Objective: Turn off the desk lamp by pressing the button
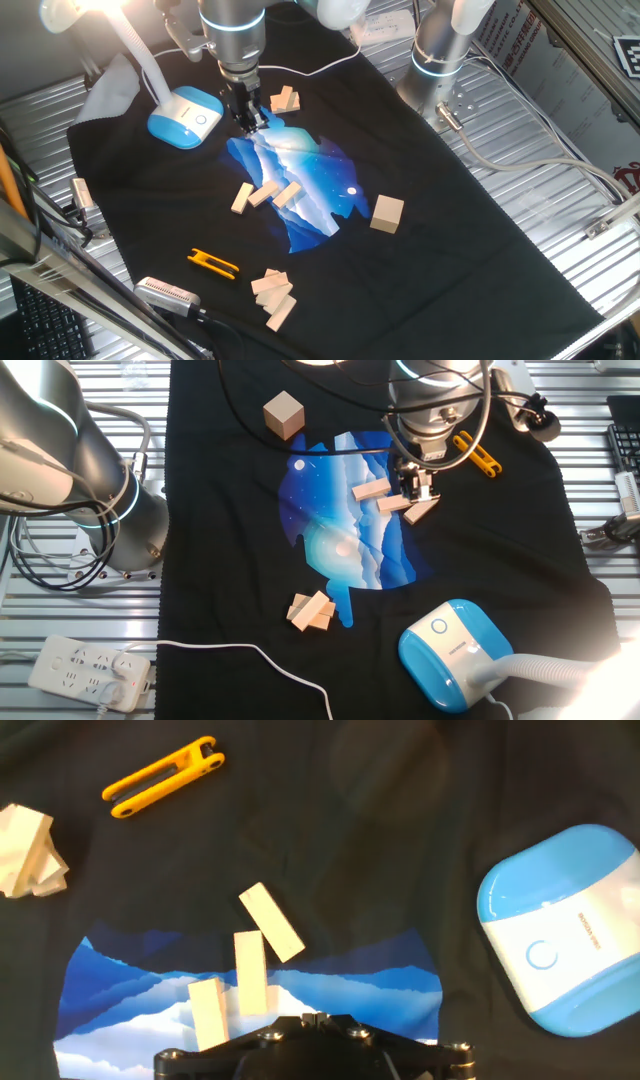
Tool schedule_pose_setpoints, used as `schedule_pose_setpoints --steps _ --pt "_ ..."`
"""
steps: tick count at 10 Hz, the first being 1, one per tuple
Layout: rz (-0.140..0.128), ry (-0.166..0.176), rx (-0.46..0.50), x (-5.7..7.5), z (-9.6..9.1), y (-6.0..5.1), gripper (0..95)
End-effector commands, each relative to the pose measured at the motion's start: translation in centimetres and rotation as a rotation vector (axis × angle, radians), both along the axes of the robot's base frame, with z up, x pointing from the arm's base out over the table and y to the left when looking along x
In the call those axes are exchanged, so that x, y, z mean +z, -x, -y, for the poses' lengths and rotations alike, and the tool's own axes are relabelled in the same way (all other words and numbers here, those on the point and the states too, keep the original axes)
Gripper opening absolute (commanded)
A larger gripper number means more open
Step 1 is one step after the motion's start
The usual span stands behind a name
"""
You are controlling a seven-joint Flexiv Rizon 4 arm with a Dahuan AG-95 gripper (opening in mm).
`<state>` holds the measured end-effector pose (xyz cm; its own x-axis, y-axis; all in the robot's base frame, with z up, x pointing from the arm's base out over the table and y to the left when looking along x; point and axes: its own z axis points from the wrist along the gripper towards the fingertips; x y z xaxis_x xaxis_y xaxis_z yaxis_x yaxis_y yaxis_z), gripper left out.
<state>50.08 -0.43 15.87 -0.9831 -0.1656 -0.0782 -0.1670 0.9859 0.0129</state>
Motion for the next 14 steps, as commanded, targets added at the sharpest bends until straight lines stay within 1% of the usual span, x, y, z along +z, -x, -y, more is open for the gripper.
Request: schedule_pose_setpoints --steps 1,2,3,6,7,8,9,11,14 --pt "0.017 0.005 0.016 -2.0 0.8 -0.2 0.0" --pt "0.018 0.016 0.022 -2.4 1.2 -0.1 0.0" --pt "0.023 0.019 0.032 -3.0 1.9 -0.1 0.0" --pt "0.023 0.022 0.035 -3.3 2.6 0.1 0.0" --pt "0.021 0.021 0.037 -3.6 3.0 0.2 0.0" --pt "0.024 0.025 0.048 -4.0 3.6 0.3 0.0" --pt "0.03 0.022 0.056 -4.4 4.4 0.5 0.0" --pt "0.034 0.029 0.06 -4.4 4.9 0.6 0.0" --pt "0.027 0.03 0.06 -3.7 5.9 1.1 0.0"
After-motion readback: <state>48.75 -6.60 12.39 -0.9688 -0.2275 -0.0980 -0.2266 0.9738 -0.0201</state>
